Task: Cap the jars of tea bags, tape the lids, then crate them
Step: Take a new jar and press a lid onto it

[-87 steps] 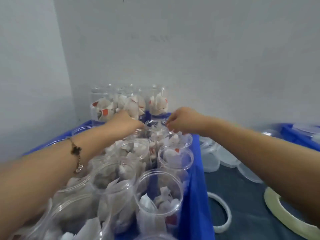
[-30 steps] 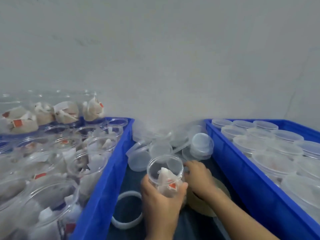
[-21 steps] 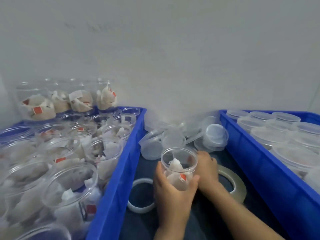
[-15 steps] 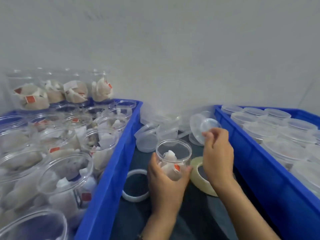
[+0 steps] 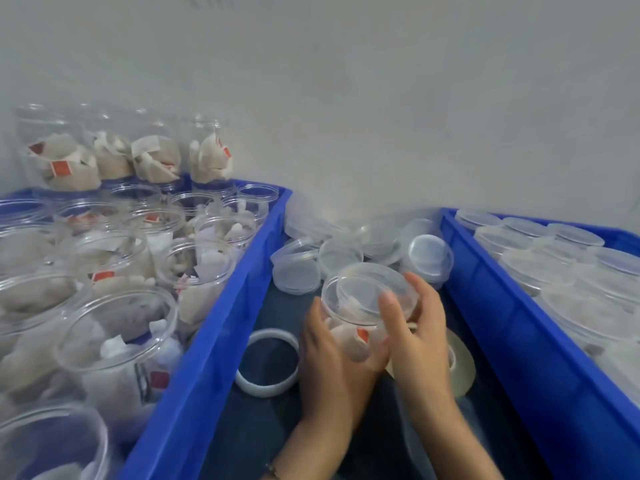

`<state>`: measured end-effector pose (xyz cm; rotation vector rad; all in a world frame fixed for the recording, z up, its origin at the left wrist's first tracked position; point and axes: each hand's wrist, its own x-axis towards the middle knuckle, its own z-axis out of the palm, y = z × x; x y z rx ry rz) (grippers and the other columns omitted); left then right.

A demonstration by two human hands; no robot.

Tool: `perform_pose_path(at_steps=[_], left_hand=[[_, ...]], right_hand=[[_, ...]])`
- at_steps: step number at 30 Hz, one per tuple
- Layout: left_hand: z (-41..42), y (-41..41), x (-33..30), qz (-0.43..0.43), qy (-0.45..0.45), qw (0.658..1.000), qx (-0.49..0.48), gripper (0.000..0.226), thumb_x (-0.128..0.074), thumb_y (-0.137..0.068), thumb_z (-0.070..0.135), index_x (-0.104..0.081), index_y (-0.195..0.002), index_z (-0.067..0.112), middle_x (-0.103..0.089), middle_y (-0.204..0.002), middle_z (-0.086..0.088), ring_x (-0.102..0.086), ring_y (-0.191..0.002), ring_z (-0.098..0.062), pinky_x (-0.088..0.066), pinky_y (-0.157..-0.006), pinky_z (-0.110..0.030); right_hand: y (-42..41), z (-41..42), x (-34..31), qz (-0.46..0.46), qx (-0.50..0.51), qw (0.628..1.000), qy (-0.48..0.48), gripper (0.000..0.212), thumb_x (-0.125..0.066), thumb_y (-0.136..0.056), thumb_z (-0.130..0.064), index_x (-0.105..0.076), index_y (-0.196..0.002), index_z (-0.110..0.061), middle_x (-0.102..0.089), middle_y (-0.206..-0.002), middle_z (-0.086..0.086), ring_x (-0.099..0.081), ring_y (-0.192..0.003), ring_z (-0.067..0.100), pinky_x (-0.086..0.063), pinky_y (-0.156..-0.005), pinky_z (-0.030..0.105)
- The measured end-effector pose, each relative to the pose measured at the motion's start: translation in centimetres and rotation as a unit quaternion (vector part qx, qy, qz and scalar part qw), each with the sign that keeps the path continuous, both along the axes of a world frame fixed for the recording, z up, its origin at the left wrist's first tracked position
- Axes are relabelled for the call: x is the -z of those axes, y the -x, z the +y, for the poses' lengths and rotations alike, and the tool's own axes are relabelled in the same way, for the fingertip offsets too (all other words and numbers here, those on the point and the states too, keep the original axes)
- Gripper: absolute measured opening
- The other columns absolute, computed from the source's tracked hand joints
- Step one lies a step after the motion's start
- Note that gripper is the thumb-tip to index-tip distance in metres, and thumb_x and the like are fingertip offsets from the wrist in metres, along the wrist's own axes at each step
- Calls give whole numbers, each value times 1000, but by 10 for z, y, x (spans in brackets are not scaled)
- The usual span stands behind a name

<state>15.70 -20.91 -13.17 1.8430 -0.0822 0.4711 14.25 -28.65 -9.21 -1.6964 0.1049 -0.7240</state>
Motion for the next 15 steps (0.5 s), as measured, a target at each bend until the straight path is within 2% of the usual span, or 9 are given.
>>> perform_pose_path(at_steps=[3,5,6,8,10,12,15], left_hand=[[3,-1,2,15,-13,1000,12,96,-75,-65,50,-30,-142,14,-49,-135,-3,-49,-122,-18,-42,-98,-35],[3,-1,2,14,-6,1000,21,98,-68,-63,59,-30,-142,15,-48,-135,-1,-49,-121,-18,-43,-98,-37],[3,0,2,13,-2,1000,24,101,-61,-60,66,-30,-142,16,-48,-135,-1,-49,-121,-19,-43,-98,-38],[3,0,0,16,-5,1000,23,102,-50,-56,73,-31,-141,18,-47,-136,0,-49,-122,-18,-42,-98,-39],[4,0,1,16,-14,1000,23,98,-53,-60,70,-31,-140,19,-48,-136,0,-48,-123,-18,-43,-99,-39],[5,-1,1,14,-18,1000,19,93,-55,-62,66,-33,-139,19,-48,-136,0,-48,-124,-18,-43,-98,-40],[5,0,1,6,-35,999,19,92,-48,-61,68,-36,-138,19,-50,-134,0,-49,-123,-18,-43,-97,-38]], right_hand=[[0,1,4,6,-3,991,136,45,-57,-73,-59,-39,-114,-51,-38,-118,-35,-40,-109,-20,-33,-87,2],[-2,0,8,14,-17,984,174,62,-54,-71,-65,-34,-127,-47,-33,-121,-42,-34,-116,-20,-28,-93,2],[-2,0,10,11,-19,982,190,72,-54,-70,-67,-33,-134,-40,-32,-124,-40,-33,-118,-19,-26,-95,1],[-2,0,12,8,-14,980,201,82,-59,-69,-65,-28,-139,-35,-34,-130,-29,-33,-121,-14,-26,-97,2],[-1,2,12,12,-6,985,172,85,-64,-64,-66,-26,-137,-42,-37,-134,-25,-37,-123,-9,-36,-101,16],[0,5,12,16,10,989,147,90,-66,-59,-66,-29,-137,-40,-42,-134,-23,-44,-122,-2,-43,-101,31],[2,7,10,-19,52,985,161,76,-66,-57,-65,-40,-124,-43,-44,-120,-33,-47,-113,-5,-47,-95,32]])
